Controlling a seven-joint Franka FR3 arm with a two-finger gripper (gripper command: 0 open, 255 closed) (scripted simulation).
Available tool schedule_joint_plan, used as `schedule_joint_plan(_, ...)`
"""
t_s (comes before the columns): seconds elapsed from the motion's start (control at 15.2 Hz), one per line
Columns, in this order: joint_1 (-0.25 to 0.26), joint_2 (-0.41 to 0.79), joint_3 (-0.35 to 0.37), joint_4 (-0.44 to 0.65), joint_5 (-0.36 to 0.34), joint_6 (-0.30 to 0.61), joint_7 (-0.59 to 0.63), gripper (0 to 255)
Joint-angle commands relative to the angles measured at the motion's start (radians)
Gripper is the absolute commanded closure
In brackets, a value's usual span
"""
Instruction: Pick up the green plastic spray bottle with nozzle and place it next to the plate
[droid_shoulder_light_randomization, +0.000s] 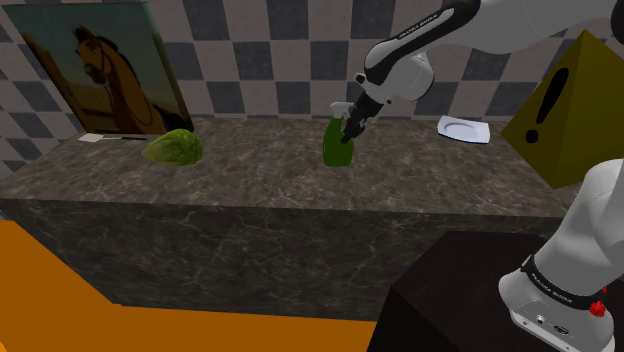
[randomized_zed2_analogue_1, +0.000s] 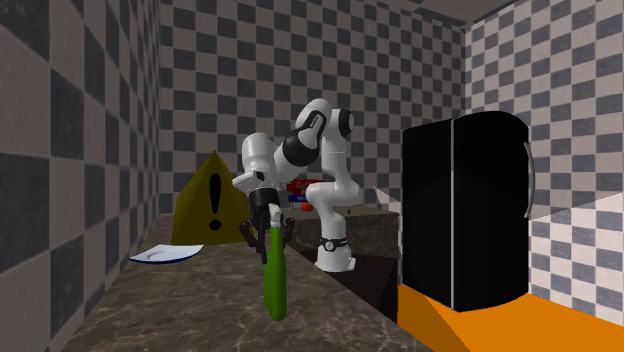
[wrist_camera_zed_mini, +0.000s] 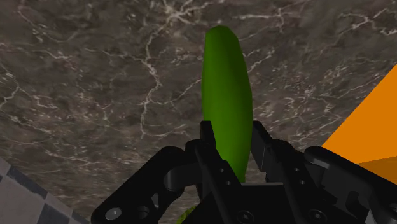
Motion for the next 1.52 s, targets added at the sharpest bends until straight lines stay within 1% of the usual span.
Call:
schedule_joint_plan(0.0,0.000,0.000,0.000,0.000,0.000,0.000,0.000,255)
schedule_joint_plan(0.4,0.000,0.000,0.000,0.000,0.000,0.000,0.000,255)
schedule_joint_plan(0.92,0.006,-0.062,-0.016,0.028,-0.095,-0.066,0.094,255)
schedule_joint_plan(1.45,0.007,-0.112,-0.024,0.073,-0.173,-0.141,0.176,255)
